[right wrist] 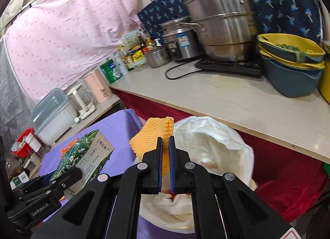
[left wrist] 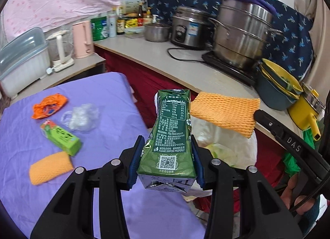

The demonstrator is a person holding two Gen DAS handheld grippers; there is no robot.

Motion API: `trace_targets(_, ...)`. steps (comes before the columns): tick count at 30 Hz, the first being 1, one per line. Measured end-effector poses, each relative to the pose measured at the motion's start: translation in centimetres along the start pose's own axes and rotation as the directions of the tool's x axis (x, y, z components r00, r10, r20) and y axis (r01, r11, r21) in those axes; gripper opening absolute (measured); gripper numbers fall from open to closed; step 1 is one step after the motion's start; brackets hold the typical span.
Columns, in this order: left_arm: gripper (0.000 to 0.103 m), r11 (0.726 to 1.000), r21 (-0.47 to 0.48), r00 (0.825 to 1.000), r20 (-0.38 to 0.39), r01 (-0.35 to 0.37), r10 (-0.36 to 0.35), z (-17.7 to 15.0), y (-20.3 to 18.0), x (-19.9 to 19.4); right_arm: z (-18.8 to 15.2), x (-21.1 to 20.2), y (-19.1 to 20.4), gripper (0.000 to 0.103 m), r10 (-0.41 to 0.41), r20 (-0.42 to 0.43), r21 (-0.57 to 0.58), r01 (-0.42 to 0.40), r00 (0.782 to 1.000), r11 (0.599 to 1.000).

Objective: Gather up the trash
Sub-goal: 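Open both tools to drop the carton and foam sleeve into the bin, then move both open tools back over the table toward the remaining trash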

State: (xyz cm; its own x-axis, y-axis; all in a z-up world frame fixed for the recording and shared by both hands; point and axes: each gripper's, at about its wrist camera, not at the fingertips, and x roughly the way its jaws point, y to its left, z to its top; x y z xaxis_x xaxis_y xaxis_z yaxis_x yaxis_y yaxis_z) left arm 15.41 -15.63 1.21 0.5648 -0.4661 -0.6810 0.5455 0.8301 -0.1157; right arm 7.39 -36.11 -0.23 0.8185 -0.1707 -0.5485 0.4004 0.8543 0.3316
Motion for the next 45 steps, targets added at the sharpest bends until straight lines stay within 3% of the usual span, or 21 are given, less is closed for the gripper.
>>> trace_targets(8,0.041,0.999,0.032,0.996,-0.082,0.041,-0.039,-1.2,-3.5,3.7,-1.8,0.7,-3.7,0.006,-0.054,-0.032,0.041,0.055,0.998,0.998)
trace_targets(19,0.042,0.997,0.057,0.987,-0.156,0.052,-0.043,-2.4,-4.6,6.9,-3.3,2.7,-4.4,0.007,-0.073,-0.07,0.058,0.078,0.995,0.995)
trace_targets(29,0.062,0.999,0.045,0.991,-0.133,0.022,-0.015,-2.3,-3.9,6.6,-3.4,2.6,-4.0,0.021,-0.078,-0.062,0.075,0.083,0.995,0.994)
trace_targets(45,0.062,1.0,0.011,0.995,-0.097,-0.008,0.009,-1.9,-1.8,4.3,-2.9,1.2,-1.0,0.03,-0.036,-0.039,0.038,0.037,0.999,0.999)
